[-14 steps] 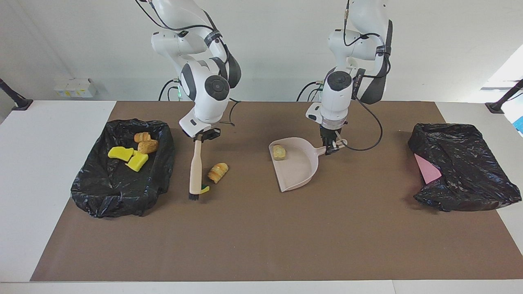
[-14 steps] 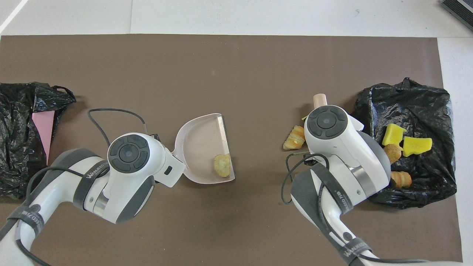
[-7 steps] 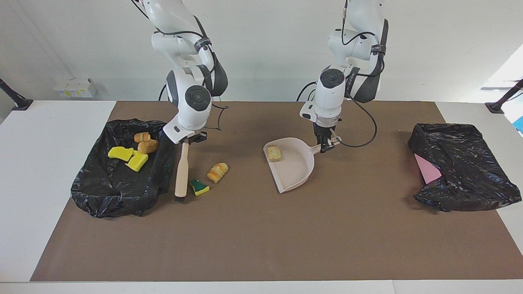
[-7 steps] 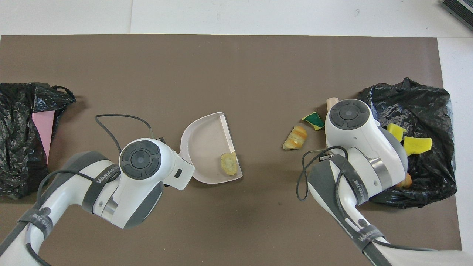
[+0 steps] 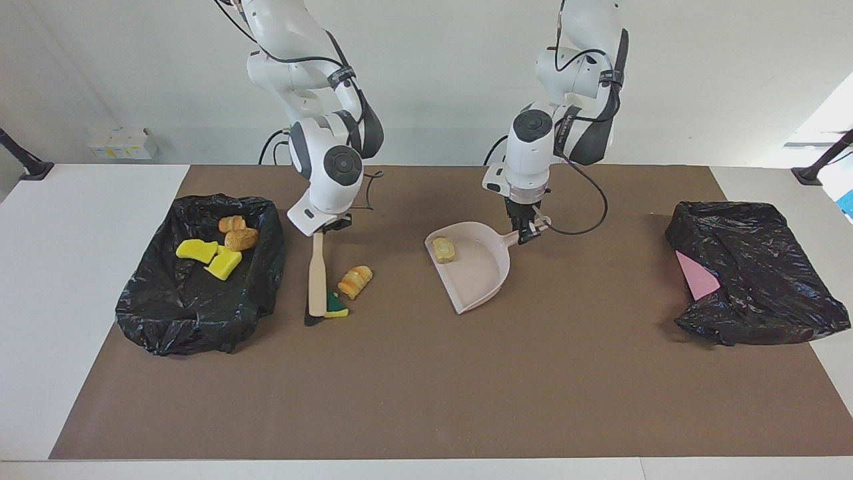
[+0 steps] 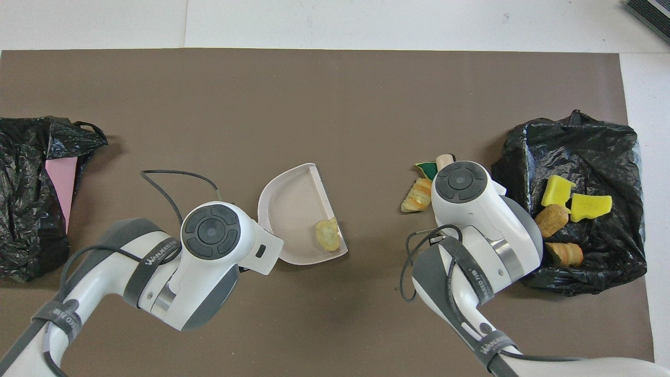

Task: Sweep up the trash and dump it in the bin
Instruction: 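Sweep the green sponge and bread into the dustpan with the right gripper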

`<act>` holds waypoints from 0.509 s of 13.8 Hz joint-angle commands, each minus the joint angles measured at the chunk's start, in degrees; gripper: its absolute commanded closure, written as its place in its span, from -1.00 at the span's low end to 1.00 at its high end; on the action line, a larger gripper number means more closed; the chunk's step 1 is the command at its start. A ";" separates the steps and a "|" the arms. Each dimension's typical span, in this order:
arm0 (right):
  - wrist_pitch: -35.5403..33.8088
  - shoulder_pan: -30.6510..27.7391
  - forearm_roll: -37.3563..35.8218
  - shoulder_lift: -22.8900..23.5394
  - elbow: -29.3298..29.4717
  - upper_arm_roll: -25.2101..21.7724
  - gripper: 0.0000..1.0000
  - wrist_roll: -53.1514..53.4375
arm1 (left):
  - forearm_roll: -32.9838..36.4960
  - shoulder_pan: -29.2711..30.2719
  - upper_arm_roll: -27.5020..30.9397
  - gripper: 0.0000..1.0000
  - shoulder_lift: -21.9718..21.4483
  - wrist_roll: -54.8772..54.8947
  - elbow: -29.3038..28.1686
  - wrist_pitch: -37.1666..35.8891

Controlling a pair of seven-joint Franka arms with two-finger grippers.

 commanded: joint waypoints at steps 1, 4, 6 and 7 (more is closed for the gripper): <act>2.18 2.43 5.31 1.02 0.17 0.26 1.00 -0.86 | -0.45 -2.17 0.70 1.00 -2.71 -1.28 -1.66 -3.10; 5.60 7.25 12.69 1.46 0.26 0.26 1.00 -0.69 | -0.45 -2.27 0.70 1.00 -2.80 -1.54 -1.75 -2.49; 7.36 11.65 15.25 1.90 0.26 0.26 1.00 1.41 | -0.45 -3.66 0.70 1.00 -1.22 -1.98 -2.19 -1.35; 8.15 13.41 16.82 1.99 0.26 0.26 1.00 2.56 | -0.45 -3.58 0.70 1.00 -1.13 -2.07 -2.28 -0.56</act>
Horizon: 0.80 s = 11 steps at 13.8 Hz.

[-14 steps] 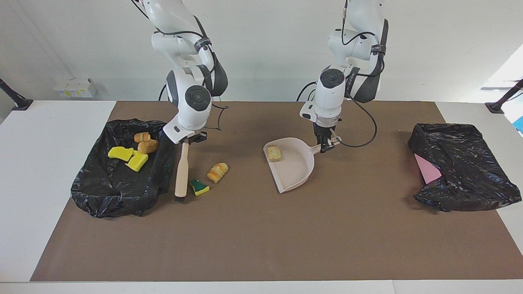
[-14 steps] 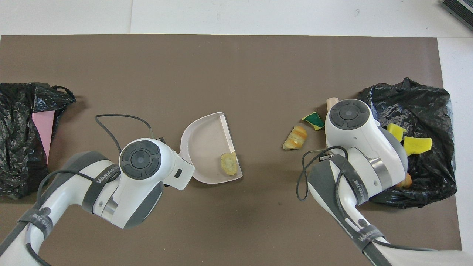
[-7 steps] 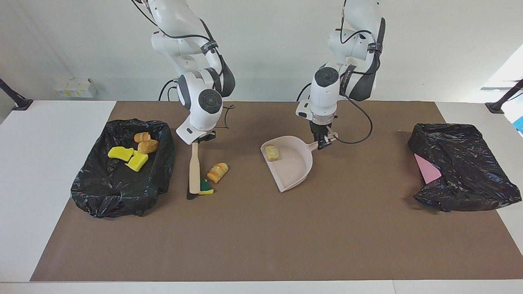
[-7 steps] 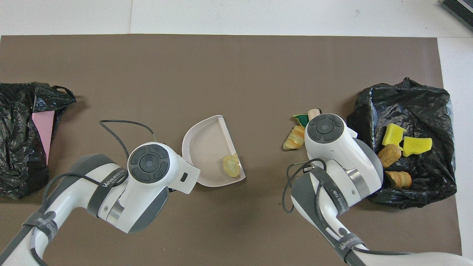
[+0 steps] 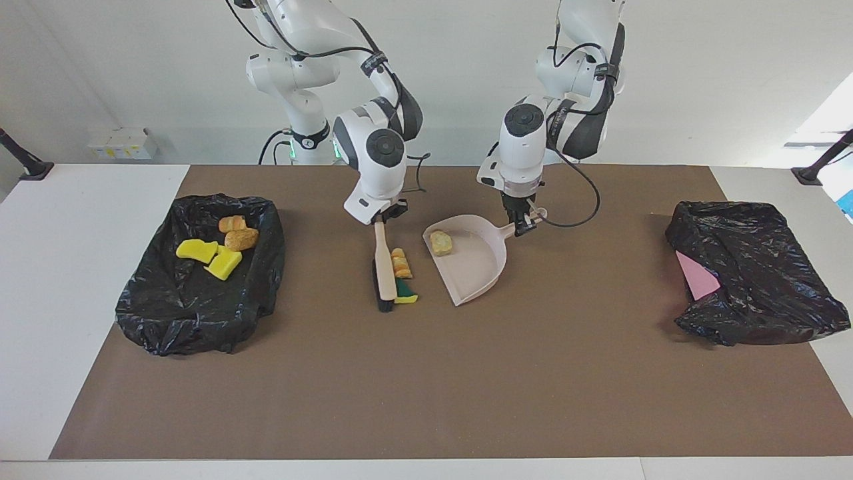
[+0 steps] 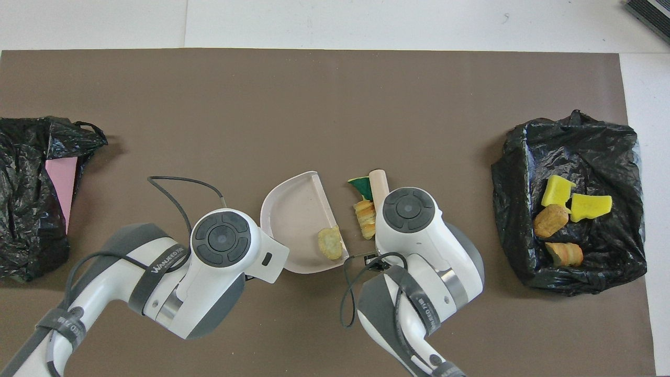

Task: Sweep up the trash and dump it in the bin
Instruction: 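Sweep the green sponge and bread into the dustpan with the right gripper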

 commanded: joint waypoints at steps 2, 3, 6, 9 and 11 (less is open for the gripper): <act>2.08 5.11 7.07 1.36 0.83 0.28 1.00 1.91 | -0.45 -1.66 0.73 1.00 -0.17 -0.73 -1.76 2.56; 1.73 6.51 8.04 1.36 1.62 0.28 1.00 2.79 | -0.45 -1.58 0.73 1.00 -0.17 -0.73 -2.11 3.09; 0.94 10.12 8.05 1.44 4.34 0.28 1.00 8.31 | -0.45 -1.31 0.82 1.00 -0.35 -0.20 -3.43 6.95; 0.50 10.92 8.14 0.57 4.88 0.28 1.00 9.74 | -0.45 0.71 0.82 1.00 0.01 1.10 -3.52 8.01; -1.25 10.92 8.14 -1.71 4.18 0.28 1.00 12.80 | -0.45 3.33 0.73 1.00 0.70 4.61 -2.82 8.10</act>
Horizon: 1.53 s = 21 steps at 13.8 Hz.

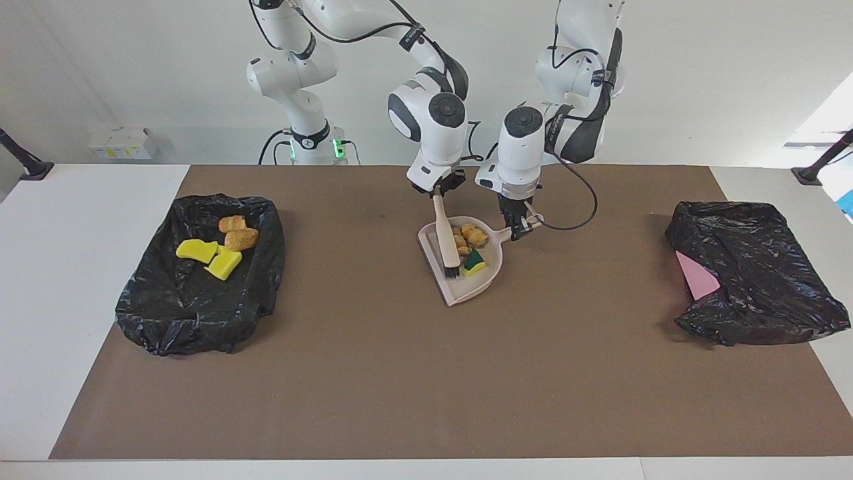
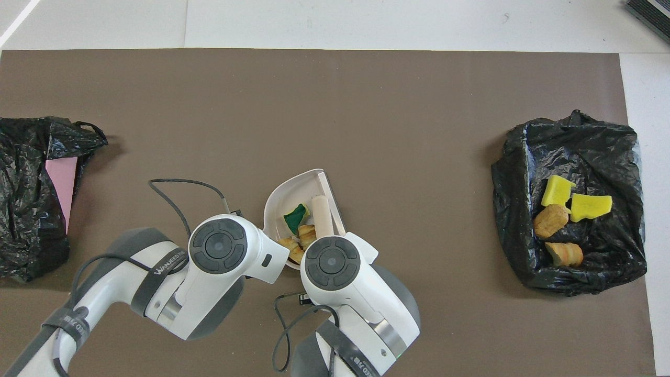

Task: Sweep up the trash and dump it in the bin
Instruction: 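Carry the loaded dustpan with the left gripper toward the black bag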

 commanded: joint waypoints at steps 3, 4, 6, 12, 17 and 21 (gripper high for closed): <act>-4.11 0.55 1.33 -4.00 -0.34 0.37 1.00 9.04 | -2.44 8.03 0.13 1.00 -0.07 12.00 1.31 1.05; -4.29 1.60 1.33 -4.87 -0.95 0.37 1.00 11.51 | -4.02 9.87 0.21 1.00 -0.16 15.60 2.10 0.52; -2.38 3.62 4.29 -7.76 -5.58 0.37 1.00 13.29 | -4.56 13.04 0.21 1.00 -0.16 20.36 5.08 -2.98; 6.68 15.30 9.68 -9.01 -12.55 0.37 1.00 17.77 | -4.56 21.47 0.21 1.00 0.19 30.83 12.64 -8.88; 9.15 19.10 9.86 -9.80 -15.71 0.37 1.00 19.27 | -7.54 30.09 0.30 1.00 1.51 42.25 20.10 -14.41; 10.21 18.75 11.35 -9.89 -16.86 0.28 0.45 19.27 | -8.08 37.21 0.39 1.00 4.76 51.57 26.53 -18.47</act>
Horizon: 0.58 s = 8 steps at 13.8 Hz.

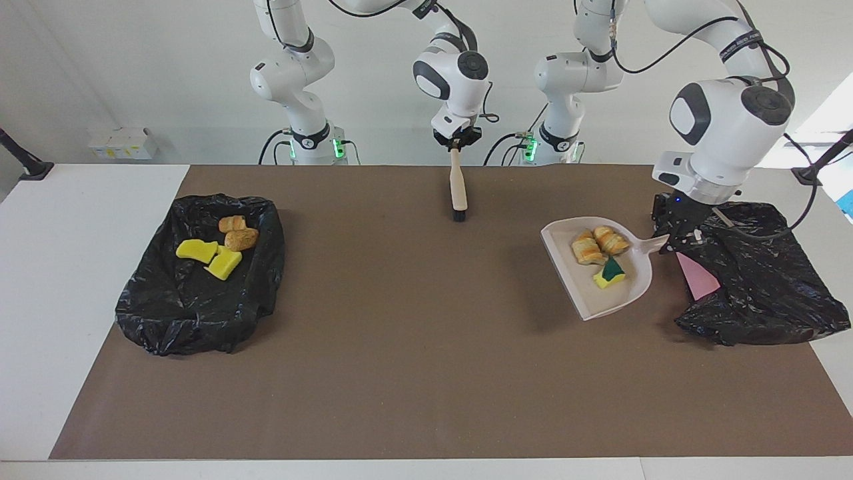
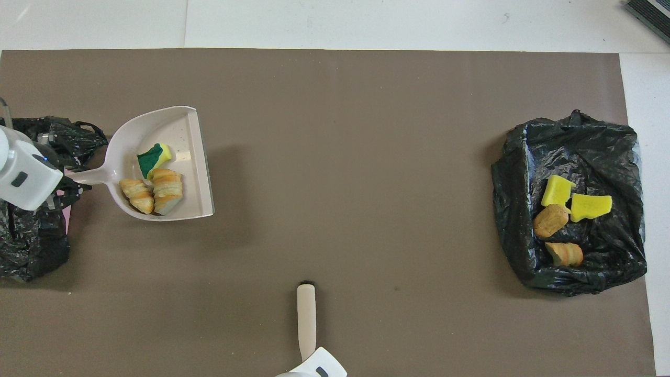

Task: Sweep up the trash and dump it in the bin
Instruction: 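Carry the loaded dustpan with the left gripper toward the black bag, then tilt the dustpan with the left gripper to dump trash into the bag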

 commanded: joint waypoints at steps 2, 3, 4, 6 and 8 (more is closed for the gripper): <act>2.51 -0.75 1.66 -1.57 -2.31 0.12 0.07 0.13 | -1.05 7.11 -0.60 1.00 3.39 8.08 5.92 -2.46; 2.17 -0.75 1.66 -1.39 -1.88 0.12 0.01 0.05 | -1.05 8.96 -0.51 1.00 4.35 10.62 6.97 -2.46; 2.25 -0.84 1.58 -1.04 -1.35 0.04 -0.16 -0.04 | -0.78 11.07 -0.51 1.00 4.79 12.82 8.20 -2.54; 2.16 -1.80 1.31 -0.77 0.06 -0.23 -0.40 -0.22 | -0.17 14.76 -0.25 1.00 5.23 17.13 9.35 -2.46; 1.81 -3.99 0.79 -1.56 1.29 -0.49 -0.57 -0.48 | 2.54 18.71 -0.16 1.00 6.55 21.70 12.15 -2.63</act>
